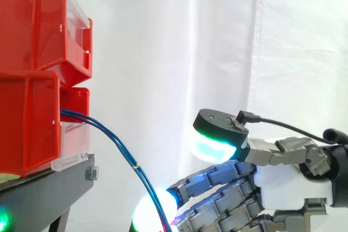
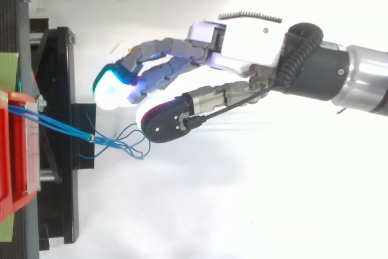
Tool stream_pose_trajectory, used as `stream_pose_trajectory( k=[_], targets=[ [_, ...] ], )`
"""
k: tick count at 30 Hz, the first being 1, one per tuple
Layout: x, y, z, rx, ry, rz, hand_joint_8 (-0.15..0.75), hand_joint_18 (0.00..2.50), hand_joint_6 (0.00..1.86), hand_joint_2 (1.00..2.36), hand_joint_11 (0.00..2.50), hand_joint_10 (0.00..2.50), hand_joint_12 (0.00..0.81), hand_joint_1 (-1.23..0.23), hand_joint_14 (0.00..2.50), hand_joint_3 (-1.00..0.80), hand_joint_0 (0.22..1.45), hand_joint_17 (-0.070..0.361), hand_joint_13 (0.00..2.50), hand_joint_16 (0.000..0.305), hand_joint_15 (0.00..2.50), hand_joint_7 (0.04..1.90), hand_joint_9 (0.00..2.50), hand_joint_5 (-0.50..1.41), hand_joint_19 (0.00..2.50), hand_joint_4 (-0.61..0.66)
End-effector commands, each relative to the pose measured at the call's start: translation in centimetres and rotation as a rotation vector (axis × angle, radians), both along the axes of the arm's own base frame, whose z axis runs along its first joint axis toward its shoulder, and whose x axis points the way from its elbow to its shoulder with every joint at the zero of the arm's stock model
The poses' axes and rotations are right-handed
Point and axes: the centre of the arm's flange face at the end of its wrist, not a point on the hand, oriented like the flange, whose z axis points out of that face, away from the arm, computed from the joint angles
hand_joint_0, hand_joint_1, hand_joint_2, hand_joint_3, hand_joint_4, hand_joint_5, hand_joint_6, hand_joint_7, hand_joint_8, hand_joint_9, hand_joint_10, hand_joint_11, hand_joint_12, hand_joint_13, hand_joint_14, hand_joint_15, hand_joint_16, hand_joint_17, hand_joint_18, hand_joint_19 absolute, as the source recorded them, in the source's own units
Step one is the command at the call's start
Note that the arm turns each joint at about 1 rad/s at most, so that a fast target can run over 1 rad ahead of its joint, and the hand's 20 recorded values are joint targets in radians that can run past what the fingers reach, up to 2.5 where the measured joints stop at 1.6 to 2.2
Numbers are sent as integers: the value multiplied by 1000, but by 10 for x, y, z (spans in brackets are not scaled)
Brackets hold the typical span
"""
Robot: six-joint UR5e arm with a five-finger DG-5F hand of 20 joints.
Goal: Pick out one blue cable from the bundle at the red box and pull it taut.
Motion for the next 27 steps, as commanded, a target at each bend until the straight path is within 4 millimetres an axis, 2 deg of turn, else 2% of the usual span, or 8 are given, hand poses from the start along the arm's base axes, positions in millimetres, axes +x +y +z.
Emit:
stream_pose_trajectory(
  k=[1,7,20,24,27],
  targets=[
    [7,3,-2,1,-24,1,329,390,502,1008,249,11,469,-574,7,-395,558,132,463,59,191,738,701,-175,505,281],
    [7,3,-2,6,-27,7,314,335,502,1008,271,12,420,-579,8,-389,559,131,441,58,181,743,729,-173,468,278],
    [10,4,0,14,-56,10,304,386,502,1008,285,12,401,-588,8,-390,565,127,492,56,186,749,781,-166,485,282],
    [14,4,-20,19,-62,10,299,389,502,1008,298,13,397,-595,8,-389,567,126,499,56,188,750,794,-164,499,277],
    [19,8,-19,27,-99,18,299,394,502,1009,313,14,395,-604,11,-383,572,126,516,56,205,754,806,-164,501,279]
  ],
)
